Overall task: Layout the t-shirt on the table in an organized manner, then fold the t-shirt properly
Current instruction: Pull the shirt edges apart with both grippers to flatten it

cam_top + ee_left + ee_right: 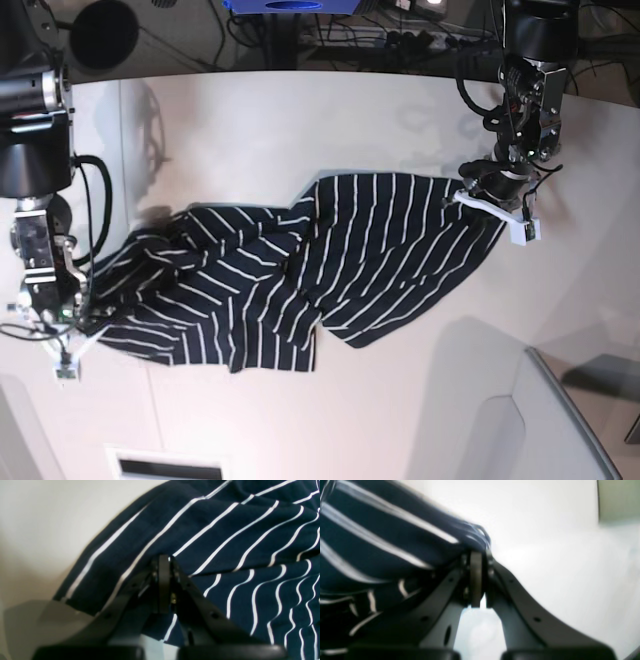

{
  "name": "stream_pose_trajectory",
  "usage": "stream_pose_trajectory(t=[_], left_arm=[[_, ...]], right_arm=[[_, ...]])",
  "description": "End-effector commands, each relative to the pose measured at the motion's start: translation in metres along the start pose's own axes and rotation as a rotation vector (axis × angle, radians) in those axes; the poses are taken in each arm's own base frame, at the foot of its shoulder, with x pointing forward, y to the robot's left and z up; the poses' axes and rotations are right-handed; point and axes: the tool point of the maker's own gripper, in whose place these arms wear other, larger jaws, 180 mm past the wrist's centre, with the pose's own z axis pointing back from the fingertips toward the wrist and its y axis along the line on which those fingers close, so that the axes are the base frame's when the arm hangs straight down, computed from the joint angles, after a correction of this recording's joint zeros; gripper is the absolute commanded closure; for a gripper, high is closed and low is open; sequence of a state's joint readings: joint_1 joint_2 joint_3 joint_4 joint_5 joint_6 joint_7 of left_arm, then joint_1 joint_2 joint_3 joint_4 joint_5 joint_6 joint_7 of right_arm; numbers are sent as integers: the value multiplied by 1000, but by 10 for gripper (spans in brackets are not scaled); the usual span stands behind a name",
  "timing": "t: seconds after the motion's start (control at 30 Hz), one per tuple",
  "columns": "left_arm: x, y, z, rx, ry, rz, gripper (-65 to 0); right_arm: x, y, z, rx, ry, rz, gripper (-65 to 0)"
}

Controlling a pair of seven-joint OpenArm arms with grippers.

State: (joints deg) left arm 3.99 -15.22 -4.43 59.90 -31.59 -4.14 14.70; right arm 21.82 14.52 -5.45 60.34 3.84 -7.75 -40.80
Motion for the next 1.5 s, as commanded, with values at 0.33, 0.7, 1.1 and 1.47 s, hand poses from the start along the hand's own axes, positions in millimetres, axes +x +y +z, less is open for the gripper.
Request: stream_pose_trajectory(t=[0.33, 0.7, 1.1, 1.47], left_arm=[[-49, 29, 9, 114, 200, -25, 0], [-49, 29, 9, 114, 200, -25, 0], [-49, 29, 9, 114, 200, -25, 0], [-37, 26, 15, 99, 163, -50, 0]], right_arm=[[14, 55, 135, 230, -313, 291, -389], [-44, 145, 150, 493, -155, 389, -366], [-53, 230, 156, 574, -114, 500, -366], [-82, 168, 77, 380, -3, 465, -366]])
